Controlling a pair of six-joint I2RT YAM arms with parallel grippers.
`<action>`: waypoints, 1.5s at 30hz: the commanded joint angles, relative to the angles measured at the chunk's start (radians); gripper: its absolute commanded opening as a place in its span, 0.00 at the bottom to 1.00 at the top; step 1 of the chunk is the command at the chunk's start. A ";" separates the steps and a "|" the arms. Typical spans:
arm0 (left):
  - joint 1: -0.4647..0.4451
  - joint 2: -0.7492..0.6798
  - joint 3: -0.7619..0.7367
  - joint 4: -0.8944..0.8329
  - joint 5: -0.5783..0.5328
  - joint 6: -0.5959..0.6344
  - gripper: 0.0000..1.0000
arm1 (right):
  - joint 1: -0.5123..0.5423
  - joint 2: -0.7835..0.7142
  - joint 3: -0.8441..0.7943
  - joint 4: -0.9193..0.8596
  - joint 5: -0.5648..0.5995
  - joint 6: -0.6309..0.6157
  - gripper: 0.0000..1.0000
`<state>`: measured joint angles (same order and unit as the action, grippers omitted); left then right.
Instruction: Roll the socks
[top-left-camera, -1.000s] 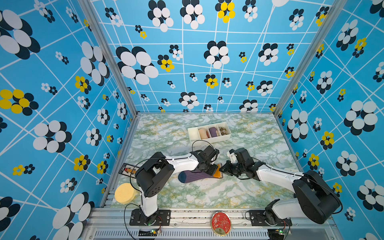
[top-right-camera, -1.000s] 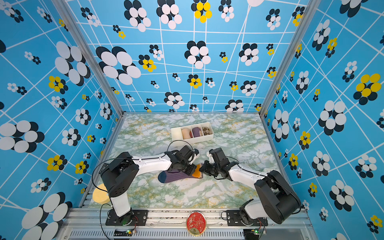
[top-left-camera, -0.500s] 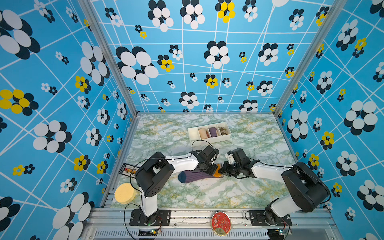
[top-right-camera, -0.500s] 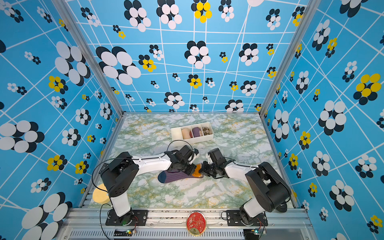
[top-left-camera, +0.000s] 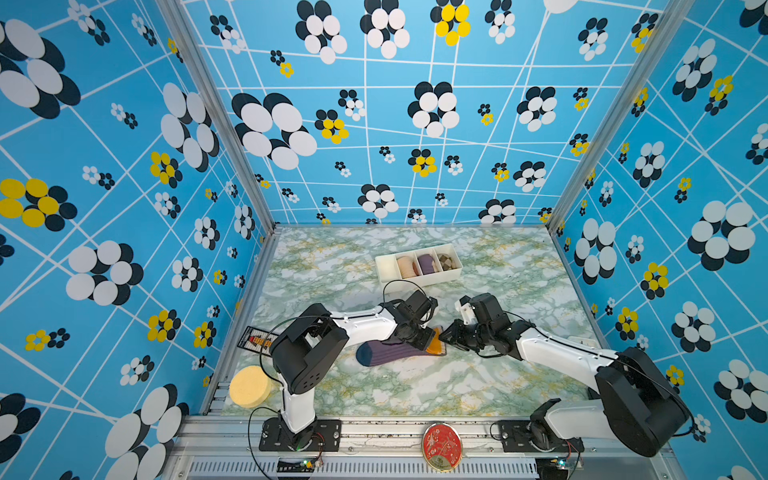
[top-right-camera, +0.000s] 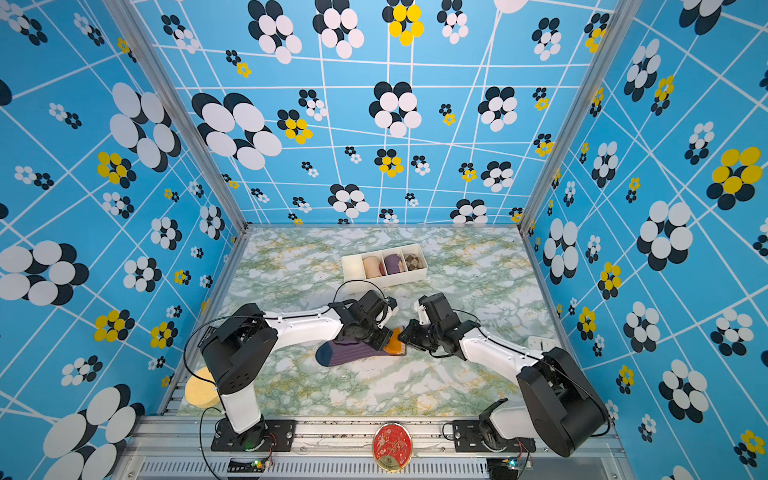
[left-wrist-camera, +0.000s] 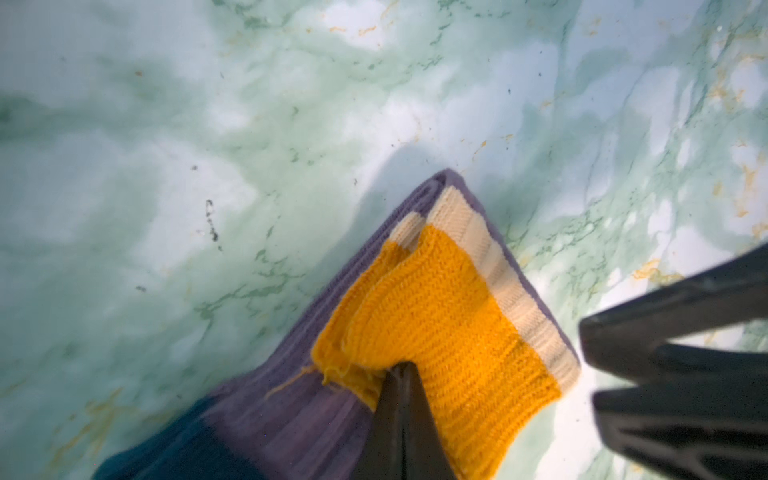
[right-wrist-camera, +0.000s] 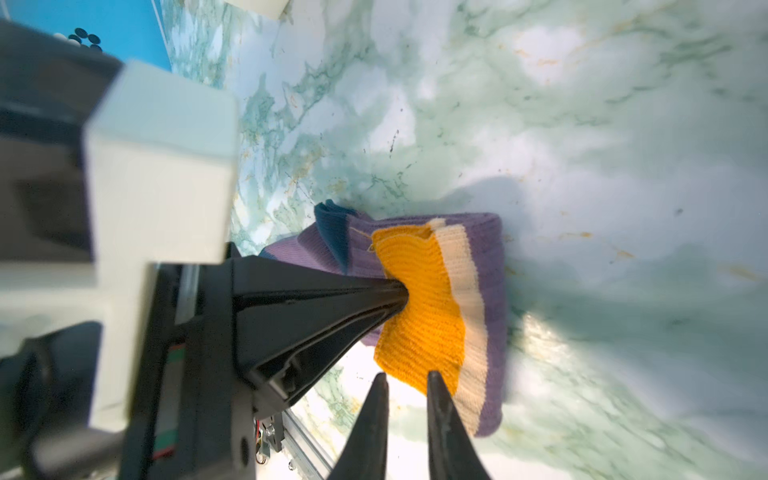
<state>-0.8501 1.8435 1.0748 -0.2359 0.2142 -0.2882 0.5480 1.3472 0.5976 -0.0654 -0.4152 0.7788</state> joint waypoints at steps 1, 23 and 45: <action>0.010 0.011 -0.028 -0.075 -0.004 0.003 0.02 | -0.005 -0.009 -0.008 -0.082 0.041 -0.025 0.24; 0.011 -0.009 -0.050 -0.066 -0.007 0.001 0.02 | -0.005 0.102 -0.072 0.105 -0.025 0.053 0.33; 0.016 -0.001 -0.053 -0.066 0.001 0.002 0.02 | -0.027 0.255 -0.116 0.305 -0.073 0.102 0.33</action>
<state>-0.8436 1.8305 1.0554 -0.2279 0.2214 -0.2882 0.5289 1.5585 0.5186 0.2523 -0.5091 0.8627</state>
